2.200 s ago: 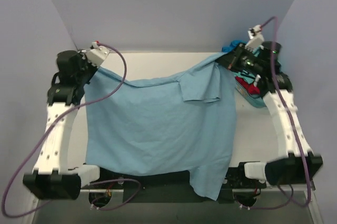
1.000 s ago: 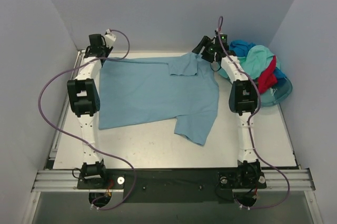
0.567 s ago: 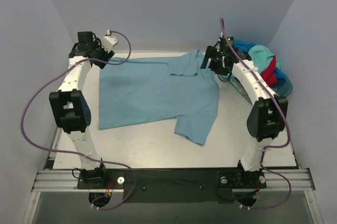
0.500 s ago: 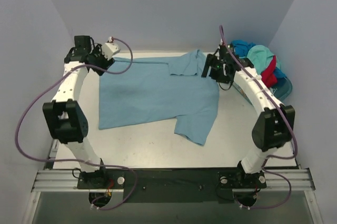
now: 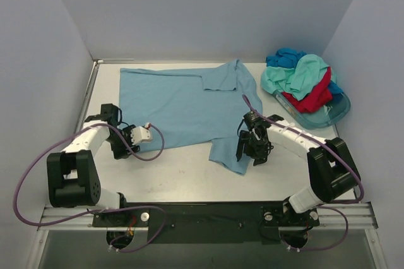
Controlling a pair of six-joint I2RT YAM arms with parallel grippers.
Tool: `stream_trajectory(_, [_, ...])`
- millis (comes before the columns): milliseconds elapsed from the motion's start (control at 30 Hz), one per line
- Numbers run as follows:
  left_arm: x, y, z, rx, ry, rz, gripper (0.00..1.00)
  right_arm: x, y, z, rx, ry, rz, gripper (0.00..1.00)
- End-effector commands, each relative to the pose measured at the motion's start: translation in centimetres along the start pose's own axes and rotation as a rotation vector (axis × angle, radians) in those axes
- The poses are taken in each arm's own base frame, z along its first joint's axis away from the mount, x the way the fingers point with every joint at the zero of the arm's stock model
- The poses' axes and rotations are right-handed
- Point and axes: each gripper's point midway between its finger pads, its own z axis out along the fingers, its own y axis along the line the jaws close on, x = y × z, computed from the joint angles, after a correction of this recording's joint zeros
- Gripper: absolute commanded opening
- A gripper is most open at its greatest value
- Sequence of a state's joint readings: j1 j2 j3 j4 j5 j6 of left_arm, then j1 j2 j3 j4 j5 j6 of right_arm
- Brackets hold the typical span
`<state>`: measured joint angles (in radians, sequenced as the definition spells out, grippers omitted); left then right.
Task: Fold and stack the t-shirts
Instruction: Grap the side of the flattened tshirt closest away from the robot with both arms, then fold the flattened tshirt in 1/3 of the way
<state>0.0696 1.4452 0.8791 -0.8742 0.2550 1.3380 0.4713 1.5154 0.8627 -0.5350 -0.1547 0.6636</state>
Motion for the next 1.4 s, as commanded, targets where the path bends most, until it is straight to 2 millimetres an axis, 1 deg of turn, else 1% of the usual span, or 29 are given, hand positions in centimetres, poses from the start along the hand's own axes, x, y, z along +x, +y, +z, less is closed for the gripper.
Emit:
stream_trajectory(0, [-0.1,4.0,-0.2,-0.180,0.000,0.082,0.68,1.4,1.0,0.9,-0.040,0.018,0.051,0.59])
stream_trajectory(133, [0.3,3.5,1.4,-0.181,-0.009,0.112,0.68,2.2,1.9,2.4,-0.081,0.072,0.069,0.49])
stream_trajectory(167, [0.1,3.1,1.8,-0.168,-0.016,0.122,0.67,2.5,1.7,2.8,-0.070,0.086,0.075,0.40])
stream_trajectory(200, [0.1,2.8,2.1,-0.158,-0.016,0.126,0.66,2.6,1.4,3.0,-0.060,0.092,0.083,0.36])
stream_trajectory(233, [0.2,2.4,2.4,-0.148,-0.013,0.128,0.66,2.7,1.1,3.1,-0.054,0.093,0.090,0.26])
stream_trajectory(267, [0.2,2.2,2.5,-0.142,-0.012,0.128,0.60,2.9,0.7,3.2,-0.046,0.093,0.095,0.21])
stream_trajectory(300, [0.4,1.7,2.8,-0.122,-0.011,0.126,0.51,2.8,0.6,2.9,-0.051,0.081,0.101,0.11])
stream_trajectory(333, [0.5,1.6,2.9,-0.120,-0.009,0.128,0.45,3.0,0.2,2.9,-0.049,0.077,0.109,0.04])
stream_trajectory(367, [0.5,1.5,2.9,-0.122,-0.006,0.130,0.26,2.8,0.0,2.5,-0.057,0.066,0.121,0.00])
stream_trajectory(433, [0.4,1.9,2.4,-0.136,-0.004,0.119,0.00,3.0,-0.5,1.8,-0.072,0.055,0.141,0.00])
stream_trajectory(467, [0.2,2.0,2.1,-0.141,-0.011,0.094,0.00,3.3,-0.7,1.5,-0.077,0.064,0.140,0.00])
stream_trajectory(567, [-0.7,2.6,-0.6,-0.148,-0.022,0.058,0.00,4.1,-1.4,-0.7,-0.092,0.043,0.122,0.00])
stream_trajectory(600, [-0.8,2.1,-1.3,-0.122,-0.017,0.053,0.00,4.5,-1.5,-1.1,-0.098,0.045,0.116,0.00])
stream_trajectory(667, [-1.0,1.0,-2.8,-0.113,-0.015,0.075,0.00,5.4,-1.4,-3.2,-0.153,0.026,0.103,0.00])
stream_trajectory(700, [-0.9,0.5,-3.2,-0.101,-0.010,0.078,0.00,6.8,-1.9,-3.7,-0.139,0.060,0.097,0.00])
stream_trajectory(733, [-0.8,-0.6,-4.0,-0.072,-0.004,0.092,0.00,7.2,-1.6,-4.8,-0.173,0.042,0.091,0.00])
stream_trajectory(767, [-0.8,-1.1,-4.5,-0.063,-0.001,0.099,0.00,8.7,-2.2,-5.6,-0.159,0.082,0.092,0.00])
stream_trajectory(800, [-0.8,-2.0,-5.4,-0.038,0.008,0.092,0.00,9.3,-2.3,-6.6,-0.178,0.071,0.086,0.00])
stream_trajectory(833, [-0.8,-2.3,-5.9,-0.028,0.010,0.088,0.00,10.6,-2.7,-7.5,-0.174,0.099,0.092,0.00])
stream_trajectory(867, [-0.9,-2.8,-7.1,-0.017,0.011,0.068,0.00,10.8,-2.7,-8.4,-0.209,0.072,0.087,0.00])
stream_trajectory(933, [-1.1,-2.9,-8.2,-0.016,0.005,0.036,0.00,11.4,-3.0,-9.8,-0.224,0.068,0.098,0.00])
stream_trajectory(1000, [-2.0,-1.9,-8.6,-0.048,-0.031,0.024,0.00,10.7,-2.9,-10.6,-0.224,0.047,0.094,0.00])
stream_trajectory(1033, [-2.3,-1.4,-8.6,-0.063,-0.044,0.011,0.00,9.8,-2.7,-11.0,-0.229,0.020,0.057,0.00])
stream_trajectory(1100, [-2.8,-0.1,-8.3,-0.087,-0.064,0.014,0.00,7.9,-2.5,-10.8,-0.207,0.028,0.006,0.00])
stream_trajectory(1167, [-3.1,1.2,-7.5,-0.093,-0.071,0.012,0.00,5.4,-2.3,-10.2,-0.202,0.020,-0.016,0.00])
stream_trajectory(1267, [-3.5,3.9,-5.7,-0.097,-0.081,-0.020,0.00,0.1,-1.7,-9.0,-0.210,-0.031,-0.009,0.00])
stream_trajectory(1300, [-3.9,4.8,-5.8,-0.114,-0.090,-0.036,0.00,-1.4,-1.3,-9.4,-0.214,-0.065,-0.053,0.00])
stream_trajectory(1333, [-3.9,5.7,-4.9,-0.105,-0.092,-0.047,0.00,-2.5,-1.2,-8.2,-0.196,-0.041,-0.057,0.00])
stream_trajectory(1367, [-4.3,6.7,-4.9,-0.119,-0.097,-0.058,0.00,-3.9,-0.7,-8.5,-0.206,-0.062,-0.098,0.00])
